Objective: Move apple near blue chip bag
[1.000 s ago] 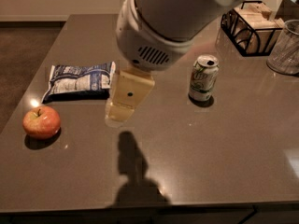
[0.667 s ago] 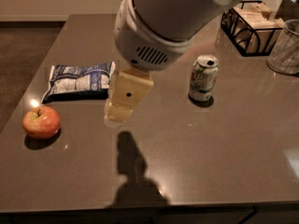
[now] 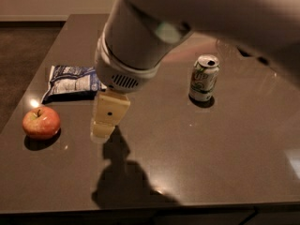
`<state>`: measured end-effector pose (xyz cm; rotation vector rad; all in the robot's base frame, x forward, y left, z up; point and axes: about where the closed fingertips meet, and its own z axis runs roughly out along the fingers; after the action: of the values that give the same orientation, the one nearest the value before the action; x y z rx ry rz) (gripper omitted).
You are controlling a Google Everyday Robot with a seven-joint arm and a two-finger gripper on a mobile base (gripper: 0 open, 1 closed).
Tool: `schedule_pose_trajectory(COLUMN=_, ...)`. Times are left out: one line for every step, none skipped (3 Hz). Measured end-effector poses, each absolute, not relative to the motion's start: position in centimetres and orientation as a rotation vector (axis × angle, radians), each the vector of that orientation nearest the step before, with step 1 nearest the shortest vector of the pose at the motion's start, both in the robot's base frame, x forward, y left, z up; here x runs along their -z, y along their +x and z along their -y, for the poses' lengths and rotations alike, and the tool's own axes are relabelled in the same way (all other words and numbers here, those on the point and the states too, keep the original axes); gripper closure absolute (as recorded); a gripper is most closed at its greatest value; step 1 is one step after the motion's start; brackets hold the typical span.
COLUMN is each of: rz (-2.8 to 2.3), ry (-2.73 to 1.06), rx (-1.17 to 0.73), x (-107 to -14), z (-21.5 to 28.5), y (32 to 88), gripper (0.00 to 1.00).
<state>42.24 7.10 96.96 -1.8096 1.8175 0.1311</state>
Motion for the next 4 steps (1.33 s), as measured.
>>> schedule_pose_trajectory(rz=-1.816, ry=-1.831, rx=-0.172, x=-94.0, z=-9.6, y=43.5, gripper=0.00)
schedule_pose_trajectory(rz=-1.806, ry=-1.841, rx=-0.235, x=-91.2, z=-13.8, y=44.9, gripper=0.00)
schedule_pose_trajectory(rz=-1.810, ry=-1.859, rx=-0.268, x=-89.4, z=-16.4, y=45.3, gripper=0.00)
schedule_pose_trajectory(rz=-1.822, ry=-1.869, rx=-0.309, x=-87.6, z=-18.5, y=45.1, gripper=0.00)
